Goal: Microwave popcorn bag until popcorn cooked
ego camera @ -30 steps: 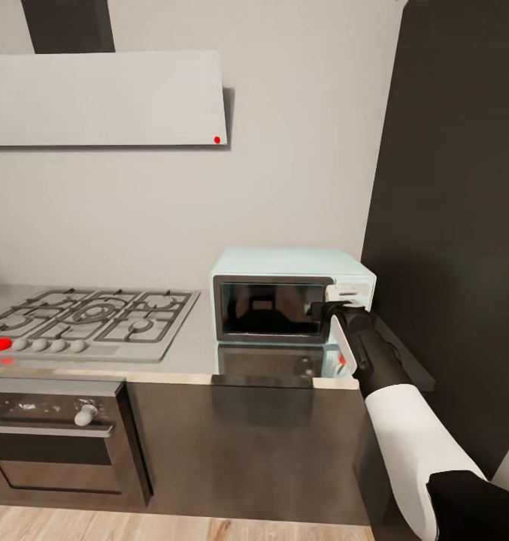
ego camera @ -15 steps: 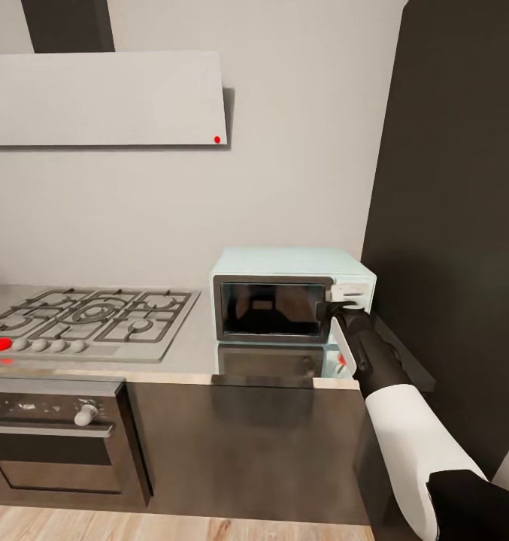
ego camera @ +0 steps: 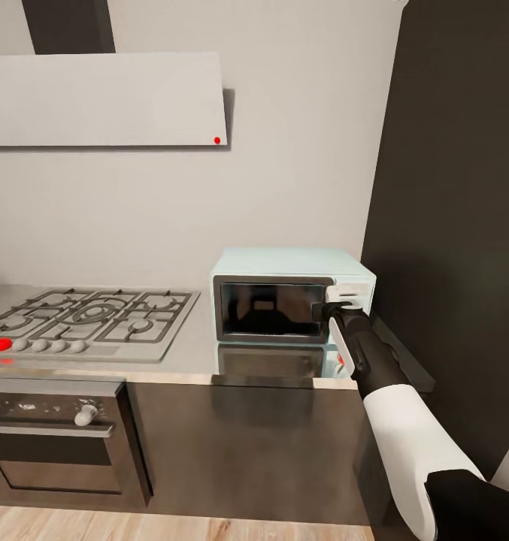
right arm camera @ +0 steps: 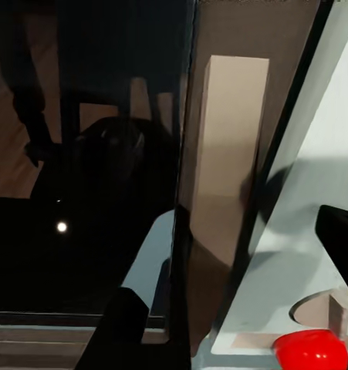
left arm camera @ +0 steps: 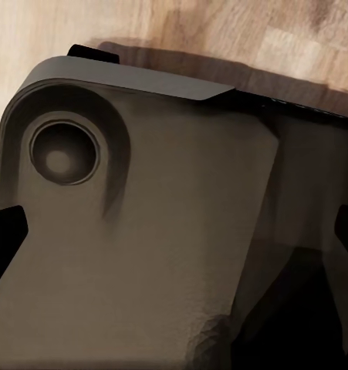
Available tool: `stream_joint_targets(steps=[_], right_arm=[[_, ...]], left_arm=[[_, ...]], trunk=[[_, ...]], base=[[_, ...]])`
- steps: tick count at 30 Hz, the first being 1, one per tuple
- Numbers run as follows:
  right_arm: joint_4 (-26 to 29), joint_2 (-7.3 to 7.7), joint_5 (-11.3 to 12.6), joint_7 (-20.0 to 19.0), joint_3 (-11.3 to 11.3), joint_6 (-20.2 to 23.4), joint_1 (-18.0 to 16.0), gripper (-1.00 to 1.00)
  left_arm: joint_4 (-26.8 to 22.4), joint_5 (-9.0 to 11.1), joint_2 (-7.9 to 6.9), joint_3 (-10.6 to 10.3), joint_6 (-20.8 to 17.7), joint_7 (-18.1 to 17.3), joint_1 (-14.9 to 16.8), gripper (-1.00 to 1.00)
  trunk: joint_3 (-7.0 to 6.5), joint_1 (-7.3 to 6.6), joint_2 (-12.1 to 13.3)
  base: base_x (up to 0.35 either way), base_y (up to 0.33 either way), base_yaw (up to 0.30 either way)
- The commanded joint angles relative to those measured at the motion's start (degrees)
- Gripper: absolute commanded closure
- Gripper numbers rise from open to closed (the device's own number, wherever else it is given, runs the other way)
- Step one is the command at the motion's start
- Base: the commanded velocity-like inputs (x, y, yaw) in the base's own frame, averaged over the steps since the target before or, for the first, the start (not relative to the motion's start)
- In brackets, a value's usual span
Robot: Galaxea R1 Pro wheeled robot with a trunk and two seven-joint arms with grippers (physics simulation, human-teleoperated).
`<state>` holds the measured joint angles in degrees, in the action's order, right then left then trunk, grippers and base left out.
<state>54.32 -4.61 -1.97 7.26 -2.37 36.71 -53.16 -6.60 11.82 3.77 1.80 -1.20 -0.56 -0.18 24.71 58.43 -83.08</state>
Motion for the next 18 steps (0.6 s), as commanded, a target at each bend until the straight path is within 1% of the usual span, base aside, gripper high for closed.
stream_joint_targets(steps=[1, 11, 12, 14, 16, 18], right_arm=[[-0.6, 0.04, 1.6, -0.5, -0.3, 0.0, 0.0, 1.0], [-0.6, 0.04, 1.7, -0.3, -0.3, 0.0, 0.0, 1.0], [0.4, 0.19, 0.2, -0.3, 0.3, 0.7, 0.3, 1.0], [2.5, -0.23, -0.2, -0.2, 0.5, 2.0, 0.9, 1.0], [2.2, -0.41, 0.2, 0.0, 0.5, 1.4, 0.6, 1.0], [1.4, -0.68, -1.2, 0.2, 0.5, 1.1, 0.0, 1.0]], left_arm=[[-0.1, 0.3, 0.01, 0.1, -0.1, -0.1, 0.0, -1.0], [-0.1, 0.3, 0.01, 0.1, -0.1, -0.1, 0.0, -1.0], [-0.1, 0.3, -0.32, 0.4, -0.2, -0.1, 0.0, -1.0], [-0.1, 0.3, -0.48, 0.4, -0.2, -0.1, 0.0, -1.0], [-0.1, 0.3, -0.47, 0.4, -0.2, -0.1, 0.0, -1.0], [-0.1, 0.3, -0.51, 0.4, -0.2, -0.1, 0.0, -1.0]], trunk=[[0.05, 0.3, 0.0], [0.05, 0.3, 0.0], [0.06, 0.0, 0.5], [0.06, 0.0, 0.5], [0.06, 0.0, 0.5], [0.06, 0.0, 0.5]], base=[[0.0, 0.0, 0.0], [0.0, 0.0, 0.0], [0.0, 0.0, 0.0], [0.0, 0.0, 0.0], [0.0, 0.0, 0.0], [0.0, 0.0, 0.0]])
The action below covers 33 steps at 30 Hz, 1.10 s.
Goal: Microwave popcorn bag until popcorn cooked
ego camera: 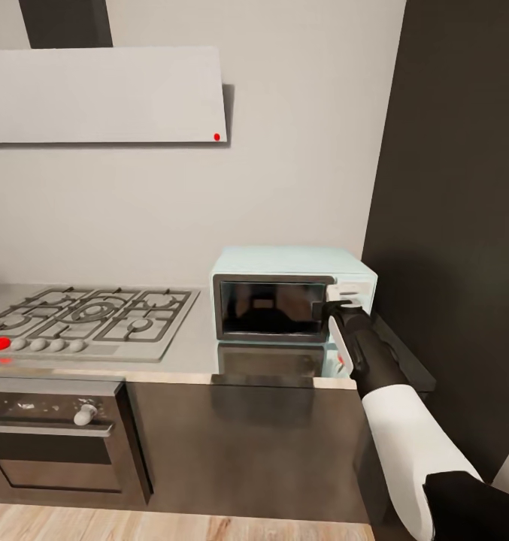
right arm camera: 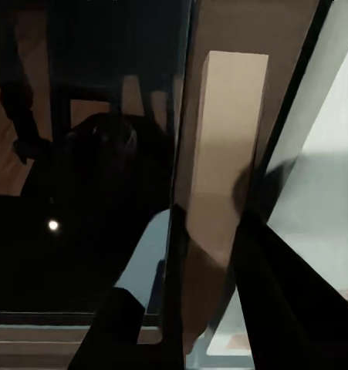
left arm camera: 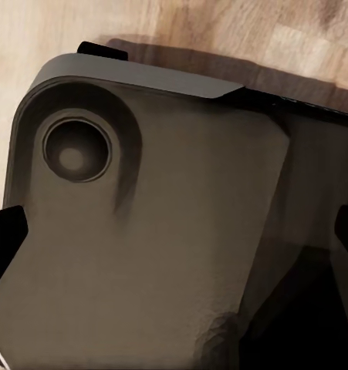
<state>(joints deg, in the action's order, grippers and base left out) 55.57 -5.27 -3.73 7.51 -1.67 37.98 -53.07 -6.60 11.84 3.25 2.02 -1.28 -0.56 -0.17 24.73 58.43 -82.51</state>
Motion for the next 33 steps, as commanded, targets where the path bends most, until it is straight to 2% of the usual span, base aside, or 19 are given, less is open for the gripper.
stream_joint_targets(steps=[1, 3, 15, 16, 17, 21, 33], right_arm=[[-0.3, -0.06, 0.0, 0.0, -0.2, 0.0, -0.1, 1.0], [-0.8, -0.08, -0.7, 0.0, -0.1, -0.4, -0.2, 1.0], [-1.3, -0.1, -0.8, 0.1, 0.0, -2.0, -0.2, 1.0], [-1.3, -0.1, -0.8, 0.1, 0.0, -2.3, -0.2, 1.0], [-1.3, -0.1, 1.9, 0.1, 0.0, -2.3, -0.2, 1.0], [-1.3, -0.1, 1.9, 0.1, 0.0, -2.3, -0.2, 1.0], [-1.3, -0.07, 1.8, 0.1, -0.1, -2.2, -0.2, 1.0]], left_arm=[[-0.1, 0.3, 0.01, 0.2, -0.1, -0.1, 0.0, -1.0], [-0.1, 0.3, 0.01, 0.2, -0.1, -0.1, 0.0, -1.0], [0.0, 0.3, 0.06, 0.2, -0.1, -0.1, 0.0, -1.0], [0.0, 0.3, 0.07, 0.2, -0.1, -0.1, 0.0, -1.0], [0.0, 0.3, 0.07, 0.2, -0.1, -0.1, 0.0, -1.0], [-0.1, 0.3, 0.01, 0.2, -0.1, -0.1, 0.0, -1.0], [-0.1, 0.3, 0.0, 0.1, -0.1, -0.1, 0.0, -1.0]], trunk=[[0.04, 0.0, 0.0], [0.04, 0.0, 0.0], [0.04, 0.0, 0.0], [0.04, 0.0, 0.0], [0.04, 0.0, 0.0], [0.04, 0.0, 0.0], [0.04, 0.0, 0.0]], base=[[0.0, 0.0, 0.0], [0.0, 0.0, 0.0], [-0.027, 0.0, 0.0], [-0.256, 0.0, 0.0], [-0.297, 0.0, 0.0], [-0.17, 0.0, 0.0], [0.0, 0.0, 0.0]])
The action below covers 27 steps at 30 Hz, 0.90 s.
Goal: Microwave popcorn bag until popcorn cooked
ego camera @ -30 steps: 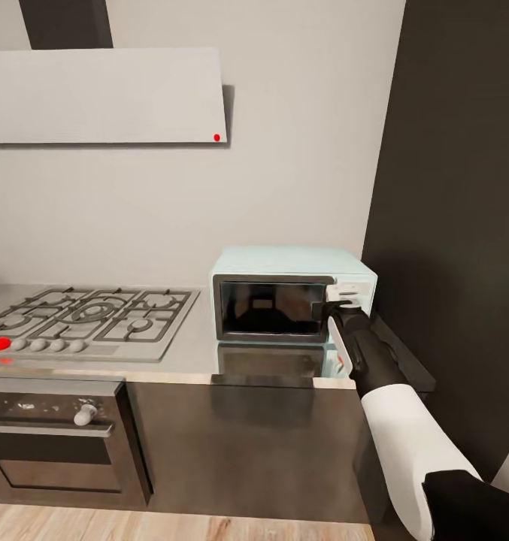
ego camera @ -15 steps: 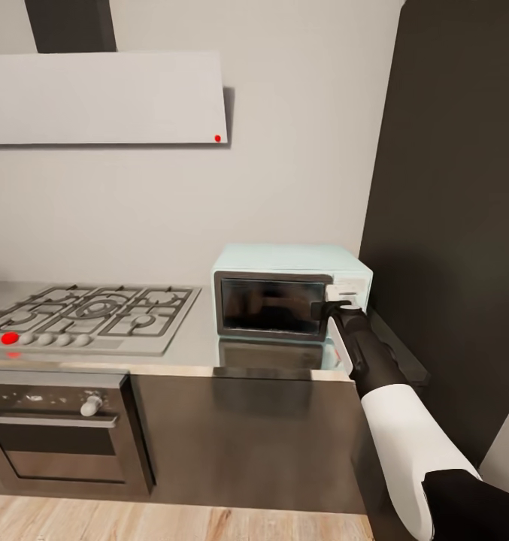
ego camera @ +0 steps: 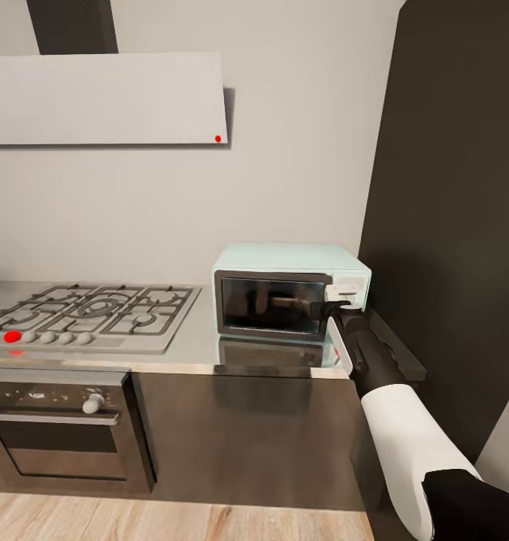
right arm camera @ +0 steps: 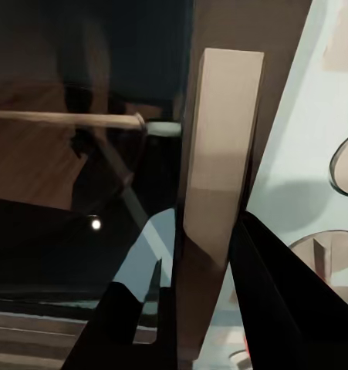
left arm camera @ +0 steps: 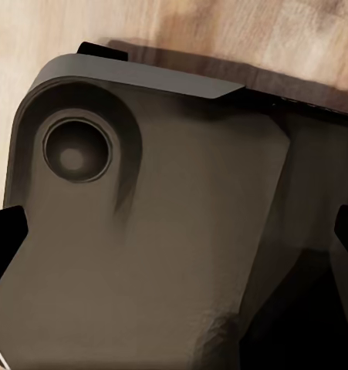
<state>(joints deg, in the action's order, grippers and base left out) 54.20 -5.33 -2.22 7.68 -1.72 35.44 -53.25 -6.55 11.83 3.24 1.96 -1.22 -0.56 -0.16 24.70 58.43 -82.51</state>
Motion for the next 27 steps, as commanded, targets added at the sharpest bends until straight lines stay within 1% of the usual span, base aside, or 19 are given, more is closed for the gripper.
stream_joint_targets(steps=[1, 4, 8, 18, 27], right_arm=[[0.0, -0.01, 0.3, 0.0, -0.1, 0.3, 0.0, 1.0], [0.0, 0.05, 0.3, 0.0, -0.1, 0.3, 0.0, 1.0], [0.0, 0.06, 0.4, 0.0, 0.6, 0.2, 0.0, 1.0], [0.0, 0.06, 0.4, 0.0, 0.7, 0.2, 0.0, 1.0], [0.1, 0.06, 0.3, -0.1, 0.7, 0.2, 0.0, 1.0]], left_arm=[[-0.1, 0.3, 0.01, 0.2, -0.1, -0.1, 0.0, -1.0], [-0.1, 0.3, 0.09, 0.2, -0.2, -0.1, 0.0, -1.0], [0.0, 0.3, 0.08, 0.2, -0.1, -0.1, 0.0, -1.0], [0.0, 0.3, 0.06, 0.1, -0.1, -0.1, 0.0, -1.0], [0.0, 0.1, 0.02, 0.1, -0.1, -0.1, 0.0, -1.0]], trunk=[[0.06, 0.0, 0.0], [0.06, 0.0, 0.0], [0.06, 0.0, 0.0], [0.06, 0.0, 0.0], [0.06, 0.0, 0.0]], base=[[0.0, 0.0, 0.0], [-0.071, 0.011, 0.0], [-0.116, 0.013, 0.0], [-0.011, 0.0, 0.0], [-0.093, 0.0, 0.0]])
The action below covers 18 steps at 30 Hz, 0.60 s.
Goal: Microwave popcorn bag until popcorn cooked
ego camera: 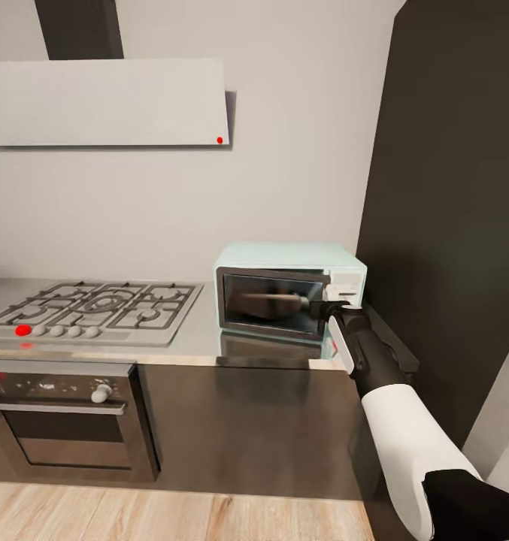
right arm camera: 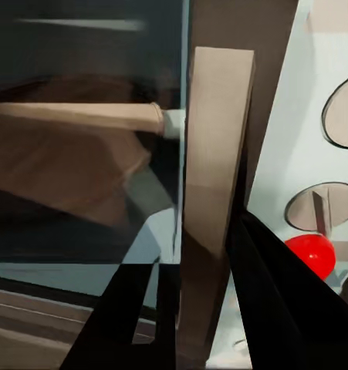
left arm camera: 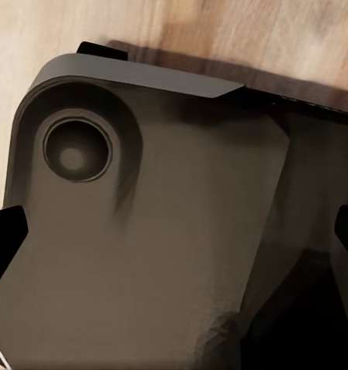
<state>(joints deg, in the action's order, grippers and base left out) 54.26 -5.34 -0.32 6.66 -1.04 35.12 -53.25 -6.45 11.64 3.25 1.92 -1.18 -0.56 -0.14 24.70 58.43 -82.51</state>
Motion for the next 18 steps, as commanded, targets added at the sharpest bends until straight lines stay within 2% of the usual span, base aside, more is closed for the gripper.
stream_joint_targets(steps=[1, 8, 13, 18], right_arm=[[0.0, 0.07, -1.6, 0.9, 0.0, 0.6, 0.0, 1.0], [0.0, 0.06, -1.6, 0.8, 0.0, 0.6, 0.0, 1.0], [0.1, 0.07, -1.6, 0.8, 0.0, 0.6, 0.0, 1.0], [0.0, 0.07, -1.6, 0.8, 0.0, 0.6, 0.0, 1.0]], left_arm=[[-0.1, 0.3, 0.01, 0.2, -0.1, -0.1, 0.0, -1.0], [-0.1, 0.4, 0.03, 0.2, -0.2, -0.1, 0.0, -1.0], [-0.1, 0.4, 0.07, 0.2, -0.1, -0.1, 0.0, -1.0], [-0.1, 0.4, 0.0, 0.2, -0.2, -0.1, 0.0, -1.0]], trunk=[[0.07, 0.0, 0.0], [0.07, 0.0, 0.0], [0.07, 0.0, 0.0], [0.07, 0.0, 0.0]], base=[[-0.01, 0.0, 0.0], [-0.008, 0.0, 0.0], [-0.179, 0.026, 0.0], [-0.03, 0.001, 0.0]])
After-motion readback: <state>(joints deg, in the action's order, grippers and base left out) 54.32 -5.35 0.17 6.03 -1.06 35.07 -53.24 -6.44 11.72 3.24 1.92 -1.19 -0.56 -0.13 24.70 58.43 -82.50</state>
